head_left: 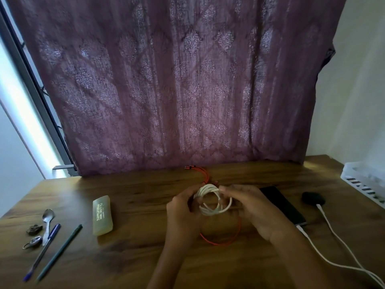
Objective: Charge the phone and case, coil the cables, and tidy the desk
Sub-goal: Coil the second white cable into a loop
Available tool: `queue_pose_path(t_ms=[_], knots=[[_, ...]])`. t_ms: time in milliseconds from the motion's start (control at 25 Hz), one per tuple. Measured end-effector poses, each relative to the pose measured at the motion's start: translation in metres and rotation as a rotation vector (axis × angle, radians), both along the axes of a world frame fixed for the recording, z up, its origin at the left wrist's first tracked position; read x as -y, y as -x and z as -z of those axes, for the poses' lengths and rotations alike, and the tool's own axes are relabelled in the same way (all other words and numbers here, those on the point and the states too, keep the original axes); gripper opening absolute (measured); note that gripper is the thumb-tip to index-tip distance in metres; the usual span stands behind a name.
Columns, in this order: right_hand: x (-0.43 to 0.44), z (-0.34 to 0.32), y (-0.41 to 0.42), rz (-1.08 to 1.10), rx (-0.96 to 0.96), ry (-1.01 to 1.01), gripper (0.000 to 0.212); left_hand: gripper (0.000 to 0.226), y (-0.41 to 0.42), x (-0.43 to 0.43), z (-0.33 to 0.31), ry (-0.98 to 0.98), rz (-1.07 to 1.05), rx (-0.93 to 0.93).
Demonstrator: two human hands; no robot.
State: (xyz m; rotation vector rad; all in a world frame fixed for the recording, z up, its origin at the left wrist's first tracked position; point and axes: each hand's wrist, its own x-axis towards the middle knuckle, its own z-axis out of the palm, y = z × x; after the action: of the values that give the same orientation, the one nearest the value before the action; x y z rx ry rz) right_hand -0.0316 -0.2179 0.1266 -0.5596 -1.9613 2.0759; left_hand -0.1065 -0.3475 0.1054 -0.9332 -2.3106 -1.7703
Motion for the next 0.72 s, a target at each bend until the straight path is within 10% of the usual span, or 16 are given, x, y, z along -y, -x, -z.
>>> queue_pose_path(t_ms=[160, 400, 560, 720], knots=[[-0.002, -0.003, -0.005, 0.017, -0.096, -0.075, 0.015, 0.032, 0.003, 0.005, 0.000, 0.026, -0.023, 0.029], [-0.020, 0.005, -0.001, 0.238, -0.205, -0.937, 0.026, 0.049, 0.010, 0.008, 0.011, 0.029, 0.002, 0.185], [-0.035, 0.013, -0.004, 0.333, -0.128, -1.553, 0.053, 0.027, 0.011, 0.012, 0.005, 0.054, -0.157, -0.076], [-0.049, 0.006, -0.016, 0.320, -0.044, -1.328, 0.035, 0.029, 0.029, 0.023, 0.005, -0.057, -0.156, 0.148]])
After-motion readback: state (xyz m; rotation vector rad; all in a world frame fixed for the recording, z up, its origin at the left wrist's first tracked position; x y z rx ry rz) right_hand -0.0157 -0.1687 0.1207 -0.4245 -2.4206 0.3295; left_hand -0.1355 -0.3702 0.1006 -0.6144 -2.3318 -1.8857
